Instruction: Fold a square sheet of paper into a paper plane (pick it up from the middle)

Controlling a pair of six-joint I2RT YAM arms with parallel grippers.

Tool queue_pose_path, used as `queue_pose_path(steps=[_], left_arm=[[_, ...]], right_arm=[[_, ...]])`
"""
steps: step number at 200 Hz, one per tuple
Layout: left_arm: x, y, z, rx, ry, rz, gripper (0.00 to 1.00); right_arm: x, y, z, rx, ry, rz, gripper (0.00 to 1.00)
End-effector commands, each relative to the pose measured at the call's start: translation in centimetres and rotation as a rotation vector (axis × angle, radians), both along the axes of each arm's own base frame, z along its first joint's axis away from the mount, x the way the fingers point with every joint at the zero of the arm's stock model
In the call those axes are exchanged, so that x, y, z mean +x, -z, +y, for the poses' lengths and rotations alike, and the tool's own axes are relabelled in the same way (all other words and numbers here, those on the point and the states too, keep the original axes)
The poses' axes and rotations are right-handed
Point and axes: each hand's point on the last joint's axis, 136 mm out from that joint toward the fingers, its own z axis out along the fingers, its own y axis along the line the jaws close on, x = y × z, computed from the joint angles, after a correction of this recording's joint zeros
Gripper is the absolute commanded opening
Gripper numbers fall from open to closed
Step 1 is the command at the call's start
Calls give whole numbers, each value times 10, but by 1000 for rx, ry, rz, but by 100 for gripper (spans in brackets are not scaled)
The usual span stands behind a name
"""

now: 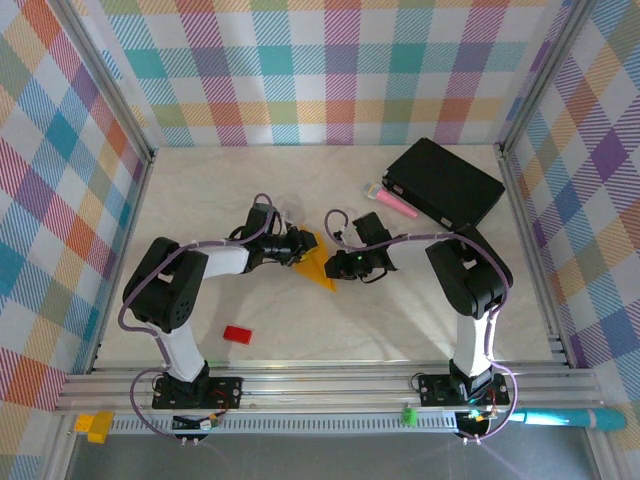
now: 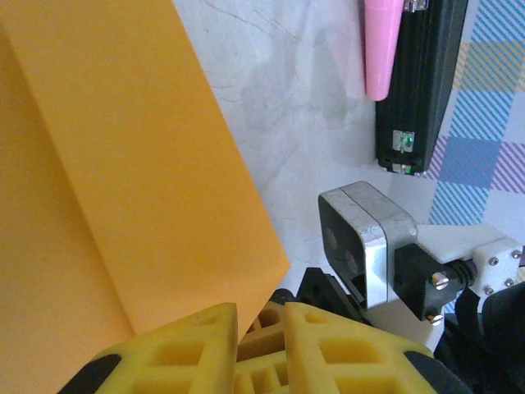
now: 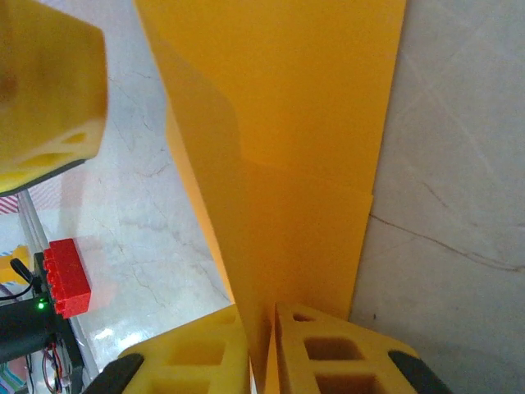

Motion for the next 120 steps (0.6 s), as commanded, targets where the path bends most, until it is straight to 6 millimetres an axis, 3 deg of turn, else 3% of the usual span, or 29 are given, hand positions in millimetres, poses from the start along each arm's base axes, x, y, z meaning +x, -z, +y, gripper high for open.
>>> queue_pose_path(steps=[1,64,120], left_arm=[[0,-6,-15,-64,57,-17,20],[1,25,-7,26,31,60,15],[4,35,3,66,-2,91,14]], right_arm=[[-1,-2,1,14,-22,17,15],[0,-3,-2,-1,-17,2,19],[-2,-5,-6,-17,-35,-34,21]])
